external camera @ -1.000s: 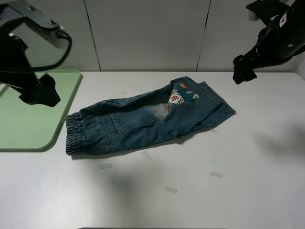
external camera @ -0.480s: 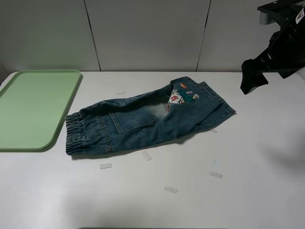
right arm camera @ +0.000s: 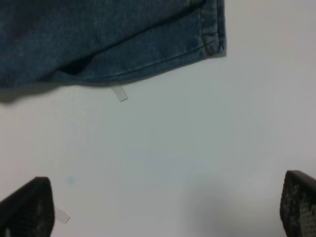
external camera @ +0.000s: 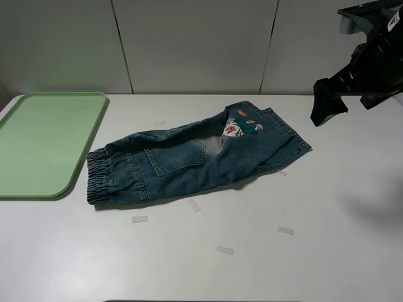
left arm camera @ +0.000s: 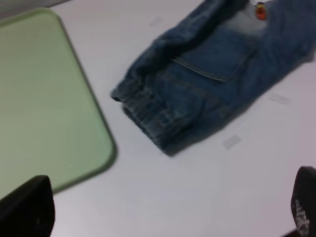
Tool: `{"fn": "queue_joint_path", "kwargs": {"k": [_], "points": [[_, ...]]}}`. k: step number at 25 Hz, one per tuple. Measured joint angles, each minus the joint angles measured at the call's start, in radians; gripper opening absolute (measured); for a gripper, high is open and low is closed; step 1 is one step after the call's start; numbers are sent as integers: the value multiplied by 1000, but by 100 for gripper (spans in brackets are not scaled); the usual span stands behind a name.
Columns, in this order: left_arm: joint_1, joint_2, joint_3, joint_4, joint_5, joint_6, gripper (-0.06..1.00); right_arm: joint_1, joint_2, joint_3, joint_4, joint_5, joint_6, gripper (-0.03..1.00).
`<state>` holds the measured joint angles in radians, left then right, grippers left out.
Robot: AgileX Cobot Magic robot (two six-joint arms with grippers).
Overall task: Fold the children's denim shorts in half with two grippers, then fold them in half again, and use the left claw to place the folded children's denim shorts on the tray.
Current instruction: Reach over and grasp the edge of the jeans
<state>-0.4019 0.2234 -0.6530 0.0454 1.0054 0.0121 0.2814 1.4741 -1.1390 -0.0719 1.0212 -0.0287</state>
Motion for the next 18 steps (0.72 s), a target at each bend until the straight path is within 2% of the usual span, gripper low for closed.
{"fn": "queue_joint_path", "kwargs": {"k": [3, 7, 18], "points": [[0, -114, 95, -30, 7, -2, 95, 0, 0, 0, 0, 2, 0, 69], [0, -162, 147, -52, 32, -12, 95, 0, 0, 0, 0, 3, 0, 69], [0, -165, 165, -58, 49, -12, 95, 0, 0, 0, 6, 7, 0, 69]]}}
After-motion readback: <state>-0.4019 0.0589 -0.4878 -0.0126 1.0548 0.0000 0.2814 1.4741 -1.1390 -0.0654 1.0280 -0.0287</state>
